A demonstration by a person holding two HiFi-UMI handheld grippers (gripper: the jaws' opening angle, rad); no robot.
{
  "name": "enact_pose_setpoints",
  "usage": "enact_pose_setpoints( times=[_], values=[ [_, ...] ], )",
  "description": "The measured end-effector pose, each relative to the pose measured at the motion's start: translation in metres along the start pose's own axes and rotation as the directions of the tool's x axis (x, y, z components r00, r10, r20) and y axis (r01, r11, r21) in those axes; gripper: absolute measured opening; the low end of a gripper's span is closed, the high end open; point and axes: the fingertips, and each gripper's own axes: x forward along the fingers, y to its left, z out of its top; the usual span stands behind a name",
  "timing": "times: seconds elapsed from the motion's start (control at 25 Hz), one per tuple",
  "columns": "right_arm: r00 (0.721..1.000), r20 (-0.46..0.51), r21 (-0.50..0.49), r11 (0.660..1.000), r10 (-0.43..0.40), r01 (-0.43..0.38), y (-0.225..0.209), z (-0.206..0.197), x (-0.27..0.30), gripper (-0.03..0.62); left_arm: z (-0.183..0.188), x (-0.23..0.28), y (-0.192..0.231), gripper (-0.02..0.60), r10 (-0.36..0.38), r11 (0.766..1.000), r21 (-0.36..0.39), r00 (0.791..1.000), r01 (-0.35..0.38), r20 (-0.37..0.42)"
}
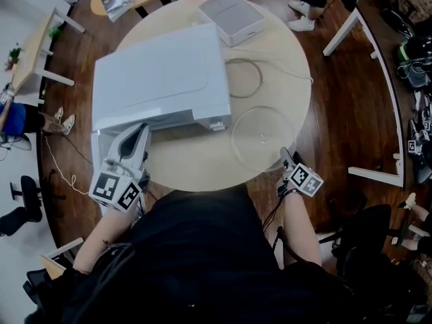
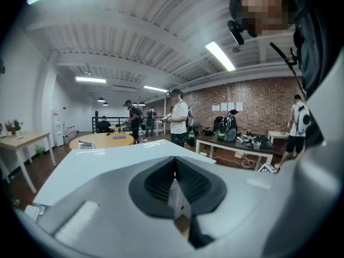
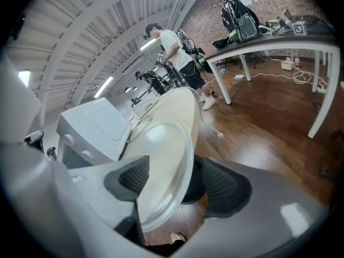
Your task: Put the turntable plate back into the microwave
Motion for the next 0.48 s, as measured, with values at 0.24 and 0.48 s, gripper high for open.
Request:
enact_pose_setpoints(
  times=[0.24, 0.48],
  values=[
    [0.998, -0.037, 0.012, 0.999, 0.048, -0.048, 0.007, -0.005, 0.014, 0.302, -0.001, -0.004, 0.001, 0.006, 0.027, 1.0, -0.006, 1.0, -0.027, -0.013],
    [0.995, -0.072, 0.02, 0.997, 0.074, -0.072, 0.013, -0.009, 0.027, 0.302, -0.003, -0.01, 0.003, 0.006, 0.054, 0.999, -0.005, 0.998, -0.054, -0.021]
  ],
)
